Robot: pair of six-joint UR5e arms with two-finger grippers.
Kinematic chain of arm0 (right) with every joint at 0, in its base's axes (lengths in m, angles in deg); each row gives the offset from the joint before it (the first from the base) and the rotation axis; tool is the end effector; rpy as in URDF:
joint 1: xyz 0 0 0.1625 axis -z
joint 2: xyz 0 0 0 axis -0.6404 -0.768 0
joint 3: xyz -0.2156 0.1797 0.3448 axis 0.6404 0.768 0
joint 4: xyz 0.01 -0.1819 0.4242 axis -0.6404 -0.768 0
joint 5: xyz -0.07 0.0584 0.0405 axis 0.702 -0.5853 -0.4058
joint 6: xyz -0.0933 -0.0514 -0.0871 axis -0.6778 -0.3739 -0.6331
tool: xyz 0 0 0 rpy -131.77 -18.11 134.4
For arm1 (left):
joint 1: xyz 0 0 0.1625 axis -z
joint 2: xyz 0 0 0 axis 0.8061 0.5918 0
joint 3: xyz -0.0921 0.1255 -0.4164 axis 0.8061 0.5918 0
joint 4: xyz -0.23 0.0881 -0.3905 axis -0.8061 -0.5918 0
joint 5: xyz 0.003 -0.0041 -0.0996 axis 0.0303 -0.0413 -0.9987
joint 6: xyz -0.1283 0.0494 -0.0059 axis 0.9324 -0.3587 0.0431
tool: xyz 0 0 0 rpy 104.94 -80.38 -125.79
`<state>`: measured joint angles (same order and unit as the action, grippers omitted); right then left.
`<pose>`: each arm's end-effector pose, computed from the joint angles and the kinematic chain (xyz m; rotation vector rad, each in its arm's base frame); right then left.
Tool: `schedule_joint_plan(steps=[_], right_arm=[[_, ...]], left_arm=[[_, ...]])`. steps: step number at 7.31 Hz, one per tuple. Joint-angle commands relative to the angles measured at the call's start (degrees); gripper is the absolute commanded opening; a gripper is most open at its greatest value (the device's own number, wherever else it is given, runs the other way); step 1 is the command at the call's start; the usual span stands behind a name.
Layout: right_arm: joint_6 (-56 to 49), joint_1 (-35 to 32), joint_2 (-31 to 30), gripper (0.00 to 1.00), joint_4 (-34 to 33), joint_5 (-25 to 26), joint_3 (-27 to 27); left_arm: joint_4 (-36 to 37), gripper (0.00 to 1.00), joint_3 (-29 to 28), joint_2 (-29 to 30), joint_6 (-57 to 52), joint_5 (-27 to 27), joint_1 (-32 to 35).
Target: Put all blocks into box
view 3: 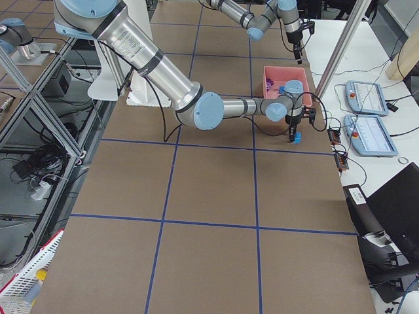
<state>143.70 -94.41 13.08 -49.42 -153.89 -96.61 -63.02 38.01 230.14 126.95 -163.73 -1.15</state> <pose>-0.4801 -0.8239 0.4538 0.1630 -0.6970 0.3273 0.5213 -0.8365 0.1002 0.5652 0.8744 -0.0196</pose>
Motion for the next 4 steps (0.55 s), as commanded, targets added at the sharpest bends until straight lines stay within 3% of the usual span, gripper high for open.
schedule_joint_plan(steps=[1,2,4], right_arm=[[0.0,-0.2,0.8,0.00,0.0,0.9,0.0],[0.1,-0.8,2.2,0.00,-0.1,0.9,0.0],[1.9,-2.4,7.2,0.00,-1.2,0.4,-0.1]], left_arm=[[0.5,1.00,3.8,-0.4,0.0,-2.3,1.7],[0.7,1.00,7.9,-4.1,-0.2,-7.4,3.2],[0.5,1.00,23.4,-20.4,-3.7,-13.7,6.9]])
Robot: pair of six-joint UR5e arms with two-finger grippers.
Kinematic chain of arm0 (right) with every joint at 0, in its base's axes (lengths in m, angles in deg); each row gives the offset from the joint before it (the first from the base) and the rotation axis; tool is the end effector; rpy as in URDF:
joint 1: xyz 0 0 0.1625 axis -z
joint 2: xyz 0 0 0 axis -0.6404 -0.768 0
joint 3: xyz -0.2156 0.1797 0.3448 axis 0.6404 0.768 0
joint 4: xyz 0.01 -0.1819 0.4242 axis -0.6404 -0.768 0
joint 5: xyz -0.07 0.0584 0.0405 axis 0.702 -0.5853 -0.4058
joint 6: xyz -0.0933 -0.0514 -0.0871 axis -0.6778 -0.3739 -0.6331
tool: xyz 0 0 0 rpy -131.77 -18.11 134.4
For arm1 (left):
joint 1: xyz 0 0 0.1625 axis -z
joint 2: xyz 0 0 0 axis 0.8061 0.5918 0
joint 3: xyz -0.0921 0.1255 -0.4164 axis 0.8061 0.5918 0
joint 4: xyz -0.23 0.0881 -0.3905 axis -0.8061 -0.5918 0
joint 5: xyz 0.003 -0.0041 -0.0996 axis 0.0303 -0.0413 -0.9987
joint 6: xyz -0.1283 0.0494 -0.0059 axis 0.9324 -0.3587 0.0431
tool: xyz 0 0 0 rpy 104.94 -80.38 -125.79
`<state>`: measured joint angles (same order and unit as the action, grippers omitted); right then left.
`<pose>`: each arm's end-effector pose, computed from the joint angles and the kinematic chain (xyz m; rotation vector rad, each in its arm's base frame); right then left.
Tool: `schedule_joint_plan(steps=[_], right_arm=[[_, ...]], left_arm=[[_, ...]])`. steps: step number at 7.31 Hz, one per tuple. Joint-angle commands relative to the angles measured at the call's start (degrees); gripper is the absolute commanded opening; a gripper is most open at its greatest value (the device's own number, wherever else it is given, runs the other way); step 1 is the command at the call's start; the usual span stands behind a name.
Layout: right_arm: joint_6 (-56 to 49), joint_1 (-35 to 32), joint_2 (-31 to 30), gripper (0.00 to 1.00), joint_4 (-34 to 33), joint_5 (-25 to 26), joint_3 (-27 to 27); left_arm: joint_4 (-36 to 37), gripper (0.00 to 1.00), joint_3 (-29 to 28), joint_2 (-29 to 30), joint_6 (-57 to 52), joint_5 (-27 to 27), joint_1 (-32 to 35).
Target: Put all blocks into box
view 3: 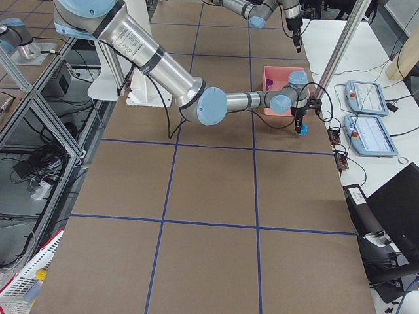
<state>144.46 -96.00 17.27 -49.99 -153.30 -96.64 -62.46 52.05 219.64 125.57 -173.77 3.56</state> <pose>-0.4663 -0.8532 0.3853 0.2200 -0.7356 0.3558 0.4398 -0.8178 0.1373 0.5414 0.9860 0.0323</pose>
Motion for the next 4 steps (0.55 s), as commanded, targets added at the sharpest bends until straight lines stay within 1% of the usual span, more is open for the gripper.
schedule_joint_plan(steps=[1,2,3,4], right_arm=[[4.1,-0.8,7.4,0.00,-4.9,-0.6,-0.2],[7.4,-0.3,10.9,0.00,-7.7,-0.8,-0.2],[12.6,1.8,12.8,0.00,-7.7,-0.6,-0.3],[14.9,3.9,13.8,0.00,-7.4,-0.1,-0.3]], left_arm=[[0.0,1.00,17.2,-19.3,-8.3,-3.7,2.4],[0.1,1.00,20.0,-24.0,-12.7,-6.4,4.8],[0.0,1.00,20.1,-26.8,-16.9,-10.4,8.3],[0.0,1.00,20.5,-29.1,-20.6,-12.9,11.0]])
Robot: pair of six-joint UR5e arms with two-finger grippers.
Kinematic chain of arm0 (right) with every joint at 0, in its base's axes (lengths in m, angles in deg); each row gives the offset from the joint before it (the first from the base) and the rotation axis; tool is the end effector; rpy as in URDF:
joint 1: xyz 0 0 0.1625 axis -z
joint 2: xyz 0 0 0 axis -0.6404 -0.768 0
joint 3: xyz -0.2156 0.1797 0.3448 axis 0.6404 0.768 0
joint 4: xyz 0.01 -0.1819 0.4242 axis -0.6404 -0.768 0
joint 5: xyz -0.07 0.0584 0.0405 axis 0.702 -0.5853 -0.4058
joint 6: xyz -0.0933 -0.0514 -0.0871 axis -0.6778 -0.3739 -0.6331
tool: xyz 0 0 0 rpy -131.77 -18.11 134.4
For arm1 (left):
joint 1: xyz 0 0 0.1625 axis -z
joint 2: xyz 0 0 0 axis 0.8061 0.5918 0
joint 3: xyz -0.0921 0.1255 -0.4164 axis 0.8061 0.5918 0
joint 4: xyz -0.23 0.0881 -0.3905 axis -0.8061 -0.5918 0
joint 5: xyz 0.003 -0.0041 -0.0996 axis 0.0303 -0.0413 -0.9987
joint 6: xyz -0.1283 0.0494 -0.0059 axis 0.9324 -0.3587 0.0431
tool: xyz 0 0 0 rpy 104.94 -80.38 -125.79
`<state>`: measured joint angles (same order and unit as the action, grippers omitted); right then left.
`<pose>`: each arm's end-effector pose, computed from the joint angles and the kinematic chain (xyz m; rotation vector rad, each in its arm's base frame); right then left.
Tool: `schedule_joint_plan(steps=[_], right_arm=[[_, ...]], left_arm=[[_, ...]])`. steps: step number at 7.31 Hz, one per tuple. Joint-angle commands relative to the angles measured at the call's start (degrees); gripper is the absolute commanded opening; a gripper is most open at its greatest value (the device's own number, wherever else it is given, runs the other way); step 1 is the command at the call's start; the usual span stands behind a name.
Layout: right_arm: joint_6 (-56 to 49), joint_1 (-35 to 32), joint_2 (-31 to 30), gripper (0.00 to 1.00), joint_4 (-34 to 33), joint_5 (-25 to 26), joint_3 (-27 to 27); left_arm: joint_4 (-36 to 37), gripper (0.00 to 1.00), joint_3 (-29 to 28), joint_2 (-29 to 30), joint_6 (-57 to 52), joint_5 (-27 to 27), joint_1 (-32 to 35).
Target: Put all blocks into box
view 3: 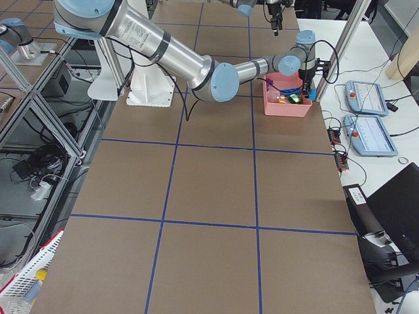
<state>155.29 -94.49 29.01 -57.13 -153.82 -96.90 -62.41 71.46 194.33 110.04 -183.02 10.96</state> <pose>-0.5027 -0.8585 0.2010 0.1855 -0.8300 0.4853 0.2973 -0.7523 0.3313 0.5508 0.9425 0.2121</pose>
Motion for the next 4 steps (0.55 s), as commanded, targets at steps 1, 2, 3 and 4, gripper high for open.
schedule_joint_plan(steps=[1,2,3,4], right_arm=[[4.8,3.9,2.4,0.00,0.6,1.8,0.0],[4.8,4.7,2.1,0.99,1.6,2.2,0.1],[4.8,4.4,1.7,1.00,1.6,1.6,-1.1],[4.3,3.9,-3.1,1.00,-0.6,-1.1,-8.8]], left_arm=[[0.0,1.00,1.7,-5.1,-6.4,-5.5,5.6],[0.0,1.00,1.8,-5.9,-6.4,-7.0,7.5],[0.2,1.00,2.1,-7.2,-6.4,-7.8,8.6],[1.6,1.00,2.3,-7.8,-6.5,-8.4,10.2]])
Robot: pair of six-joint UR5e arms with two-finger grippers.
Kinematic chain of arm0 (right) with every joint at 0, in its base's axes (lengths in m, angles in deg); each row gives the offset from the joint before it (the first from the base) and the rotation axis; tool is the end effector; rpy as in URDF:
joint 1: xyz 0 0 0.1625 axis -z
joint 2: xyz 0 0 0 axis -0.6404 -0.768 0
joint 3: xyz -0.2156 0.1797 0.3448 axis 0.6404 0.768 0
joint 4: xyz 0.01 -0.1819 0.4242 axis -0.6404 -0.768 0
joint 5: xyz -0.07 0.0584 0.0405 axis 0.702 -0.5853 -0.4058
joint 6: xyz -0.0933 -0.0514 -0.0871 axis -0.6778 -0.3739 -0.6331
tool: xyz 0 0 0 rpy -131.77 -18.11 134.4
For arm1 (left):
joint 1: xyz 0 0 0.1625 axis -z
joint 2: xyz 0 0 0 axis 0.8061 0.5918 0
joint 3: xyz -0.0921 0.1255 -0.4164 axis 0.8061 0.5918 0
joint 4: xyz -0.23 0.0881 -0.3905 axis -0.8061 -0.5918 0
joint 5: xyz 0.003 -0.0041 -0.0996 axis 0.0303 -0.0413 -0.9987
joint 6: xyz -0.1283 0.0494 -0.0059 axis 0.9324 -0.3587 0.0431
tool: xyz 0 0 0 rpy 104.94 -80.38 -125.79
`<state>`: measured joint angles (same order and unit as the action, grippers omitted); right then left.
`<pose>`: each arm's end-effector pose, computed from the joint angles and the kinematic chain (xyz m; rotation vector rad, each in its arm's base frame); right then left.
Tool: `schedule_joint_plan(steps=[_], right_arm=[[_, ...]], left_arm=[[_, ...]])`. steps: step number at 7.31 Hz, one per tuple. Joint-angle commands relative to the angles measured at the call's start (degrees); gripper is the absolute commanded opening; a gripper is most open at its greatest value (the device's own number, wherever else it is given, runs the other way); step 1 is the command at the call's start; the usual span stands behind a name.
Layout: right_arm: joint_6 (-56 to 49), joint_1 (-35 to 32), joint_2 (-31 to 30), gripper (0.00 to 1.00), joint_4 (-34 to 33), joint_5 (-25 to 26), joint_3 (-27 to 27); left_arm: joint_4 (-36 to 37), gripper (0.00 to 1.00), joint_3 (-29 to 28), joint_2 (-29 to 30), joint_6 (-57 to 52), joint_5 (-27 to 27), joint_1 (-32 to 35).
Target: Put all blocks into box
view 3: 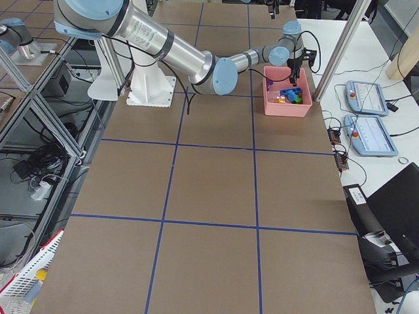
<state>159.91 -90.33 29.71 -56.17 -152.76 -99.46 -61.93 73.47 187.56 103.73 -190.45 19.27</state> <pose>-0.5584 -0.8171 0.1611 0.1782 -0.8943 0.4818 0.1872 -0.7460 0.3993 0.5248 0.9491 0.2086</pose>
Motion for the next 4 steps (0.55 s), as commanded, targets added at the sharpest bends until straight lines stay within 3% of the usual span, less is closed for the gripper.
schedule_joint_plan(steps=[1,3,4], right_arm=[[-1.4,-2.8,-10.9,1.00,-6.8,-5.8,-18.3],[-13.1,-8.8,-27.0,1.00,-22.4,-12.3,-42.8],[-22.0,-12.2,-37.1,1.00,-26.8,-14.0,-53.3]], left_arm=[[3.5,1.00,0.4,-1.7,-0.9,-1.0,2.5],[13.0,1.00,2.2,-4.2,-12.4,-1.0,6.6],[17.4,1.00,5.4,-7.1,-13.7,-1.0,6.9]])
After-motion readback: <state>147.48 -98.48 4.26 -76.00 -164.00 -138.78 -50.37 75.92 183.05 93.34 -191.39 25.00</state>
